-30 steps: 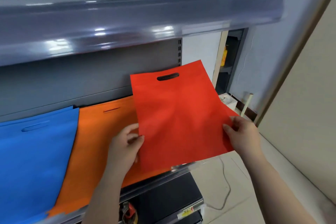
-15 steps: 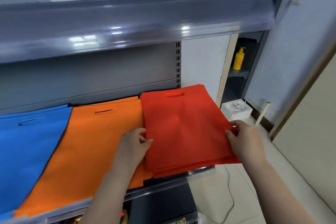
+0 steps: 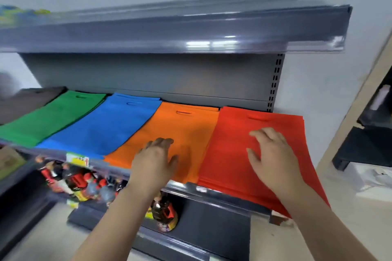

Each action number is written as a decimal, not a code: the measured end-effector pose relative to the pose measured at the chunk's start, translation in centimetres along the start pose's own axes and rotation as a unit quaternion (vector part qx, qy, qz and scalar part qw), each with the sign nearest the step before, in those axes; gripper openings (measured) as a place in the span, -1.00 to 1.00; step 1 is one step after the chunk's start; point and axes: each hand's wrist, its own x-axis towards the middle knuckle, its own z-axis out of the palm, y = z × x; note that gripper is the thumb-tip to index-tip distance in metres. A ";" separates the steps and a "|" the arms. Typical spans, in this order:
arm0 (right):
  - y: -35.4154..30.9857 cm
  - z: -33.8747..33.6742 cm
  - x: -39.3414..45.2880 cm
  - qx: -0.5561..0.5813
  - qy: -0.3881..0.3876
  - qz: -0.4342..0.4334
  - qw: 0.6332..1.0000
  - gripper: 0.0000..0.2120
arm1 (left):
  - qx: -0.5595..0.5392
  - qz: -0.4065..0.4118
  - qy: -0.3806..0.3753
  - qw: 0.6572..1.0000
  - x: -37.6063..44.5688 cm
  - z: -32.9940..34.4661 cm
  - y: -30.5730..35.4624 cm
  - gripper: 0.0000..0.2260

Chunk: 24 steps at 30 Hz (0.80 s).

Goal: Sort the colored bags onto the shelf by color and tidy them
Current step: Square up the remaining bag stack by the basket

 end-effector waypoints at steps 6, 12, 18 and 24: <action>-13.0 0.3 2.6 0.036 -0.065 -0.224 0.972 -0.61 | 0.128 -0.094 0.038 0.987 -4.7 -7.0 -8.6 -0.55; -28.0 1.4 2.7 0.025 -0.095 -0.366 0.926 -0.64 | 0.213 -0.192 0.091 0.954 -9.6 -14.7 -18.9 -0.60; -42.6 3.5 0.4 0.031 -0.100 -0.443 0.890 -0.62 | 0.253 -0.254 0.103 0.928 -14.7 -21.2 -29.6 -0.62; -55.6 5.5 -2.2 0.069 -0.101 -0.480 0.869 -0.56 | 0.291 -0.300 0.098 0.903 -18.7 -26.1 -39.6 -0.59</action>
